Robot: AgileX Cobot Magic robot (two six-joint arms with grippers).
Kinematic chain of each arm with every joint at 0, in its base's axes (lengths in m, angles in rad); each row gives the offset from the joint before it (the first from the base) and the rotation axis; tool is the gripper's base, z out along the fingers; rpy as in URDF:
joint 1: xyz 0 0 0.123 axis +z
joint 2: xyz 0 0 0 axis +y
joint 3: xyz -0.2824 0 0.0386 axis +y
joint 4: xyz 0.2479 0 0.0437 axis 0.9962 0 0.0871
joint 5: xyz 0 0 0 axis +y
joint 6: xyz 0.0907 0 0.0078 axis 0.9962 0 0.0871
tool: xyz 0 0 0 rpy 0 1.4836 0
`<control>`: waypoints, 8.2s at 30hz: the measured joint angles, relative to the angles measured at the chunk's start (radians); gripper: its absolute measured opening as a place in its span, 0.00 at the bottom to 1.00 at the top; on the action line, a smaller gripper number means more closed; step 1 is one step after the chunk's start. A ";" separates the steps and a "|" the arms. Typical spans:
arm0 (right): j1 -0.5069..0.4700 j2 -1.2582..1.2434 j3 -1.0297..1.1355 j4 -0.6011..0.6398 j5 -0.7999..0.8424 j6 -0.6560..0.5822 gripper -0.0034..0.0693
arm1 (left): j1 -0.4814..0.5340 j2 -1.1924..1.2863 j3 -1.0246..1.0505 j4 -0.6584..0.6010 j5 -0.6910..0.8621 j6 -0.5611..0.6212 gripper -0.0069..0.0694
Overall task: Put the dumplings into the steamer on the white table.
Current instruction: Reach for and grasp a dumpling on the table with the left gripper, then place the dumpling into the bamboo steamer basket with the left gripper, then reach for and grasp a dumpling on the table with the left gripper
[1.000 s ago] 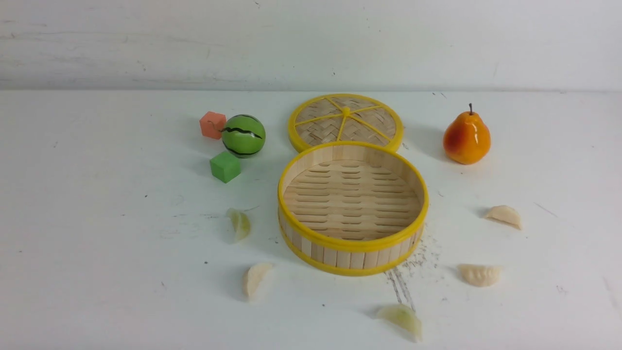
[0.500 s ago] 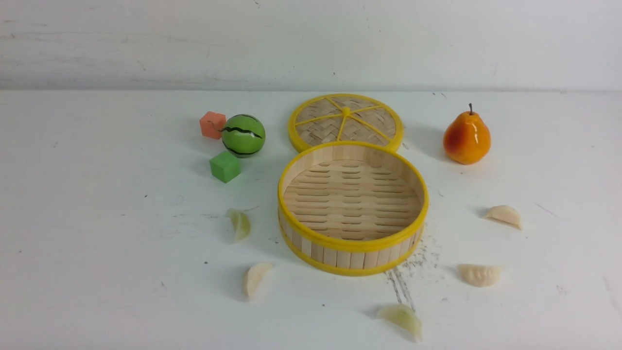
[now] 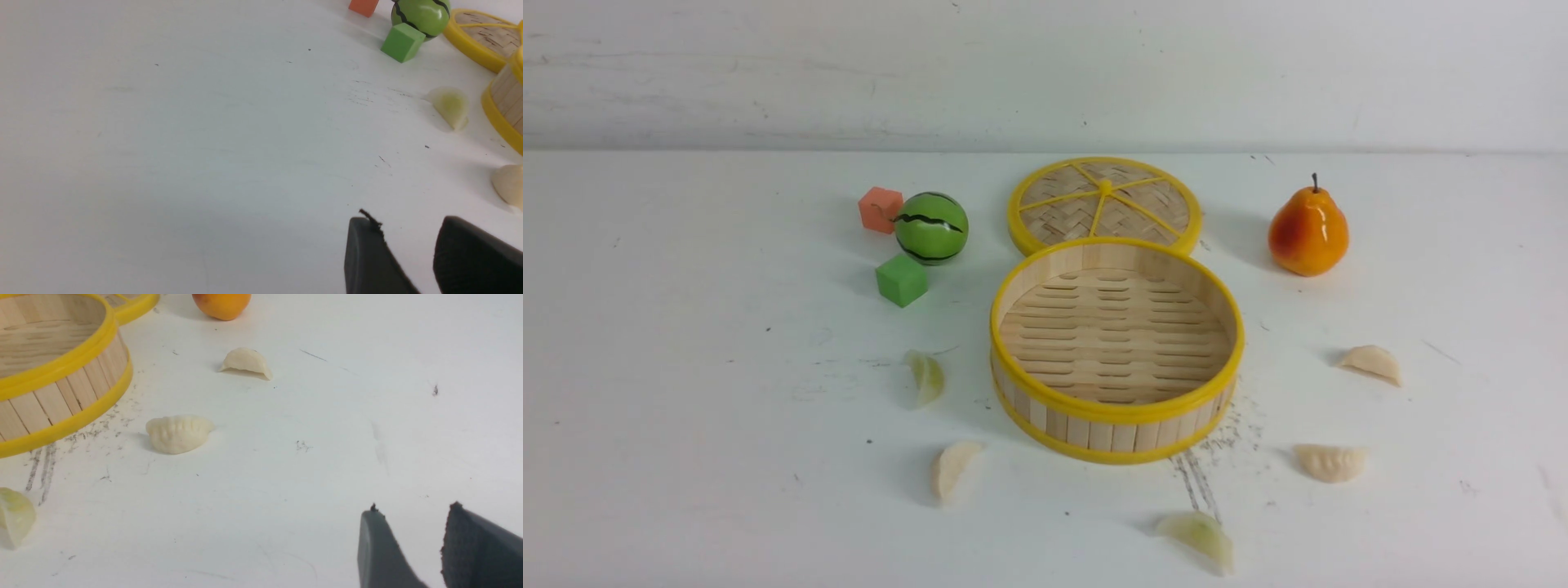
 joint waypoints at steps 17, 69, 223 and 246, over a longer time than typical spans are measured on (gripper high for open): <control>0.000 0.000 0.000 0.005 0.000 0.000 0.38 | 0.000 0.000 0.000 0.000 0.000 0.000 0.40; 0.000 0.444 -0.702 0.817 0.186 -0.524 0.02 | -0.019 0.413 -0.861 -0.043 0.535 -0.017 0.07; 0.371 0.710 -0.990 0.479 0.794 -0.453 0.13 | -0.688 1.853 -1.322 0.318 0.564 -0.235 0.75; 0.371 0.710 -0.990 0.436 0.802 -0.453 0.15 | -0.555 1.970 -1.319 0.161 0.384 -0.086 0.42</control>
